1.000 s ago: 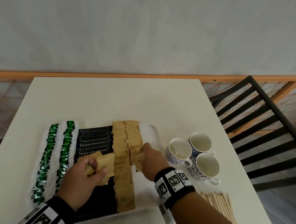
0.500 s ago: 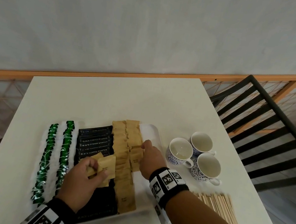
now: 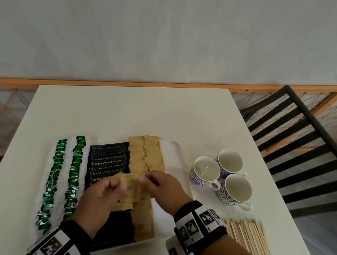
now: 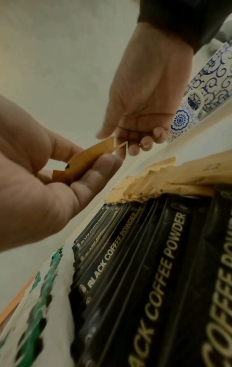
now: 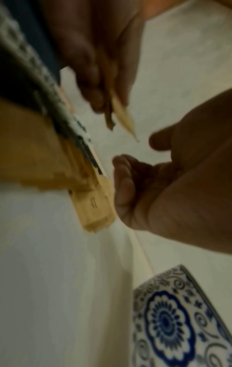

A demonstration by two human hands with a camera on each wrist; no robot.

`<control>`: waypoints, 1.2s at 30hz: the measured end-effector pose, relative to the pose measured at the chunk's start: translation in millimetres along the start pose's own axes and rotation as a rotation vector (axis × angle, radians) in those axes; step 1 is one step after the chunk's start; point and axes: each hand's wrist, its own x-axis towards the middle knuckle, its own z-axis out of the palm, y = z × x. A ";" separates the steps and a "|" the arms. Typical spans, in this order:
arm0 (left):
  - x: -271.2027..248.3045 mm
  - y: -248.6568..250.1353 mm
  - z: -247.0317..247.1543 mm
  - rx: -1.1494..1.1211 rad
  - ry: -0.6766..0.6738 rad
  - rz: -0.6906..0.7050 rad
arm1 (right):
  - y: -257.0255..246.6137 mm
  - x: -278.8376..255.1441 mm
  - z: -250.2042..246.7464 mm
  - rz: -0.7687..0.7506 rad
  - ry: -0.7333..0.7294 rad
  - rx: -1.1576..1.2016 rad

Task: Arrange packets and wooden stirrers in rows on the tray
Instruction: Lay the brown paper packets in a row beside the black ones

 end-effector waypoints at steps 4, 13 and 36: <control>-4.5 6.3 7.7 0.140 -0.001 0.066 | 12.0 -5.4 2.5 0.026 -0.015 0.073; -3.6 -7.4 -5.1 0.173 0.002 0.038 | 37.4 3.5 -22.9 0.234 0.029 -0.355; -4.2 -0.3 -5.5 -0.013 -0.113 0.050 | 18.8 0.8 -11.9 0.142 0.145 -0.108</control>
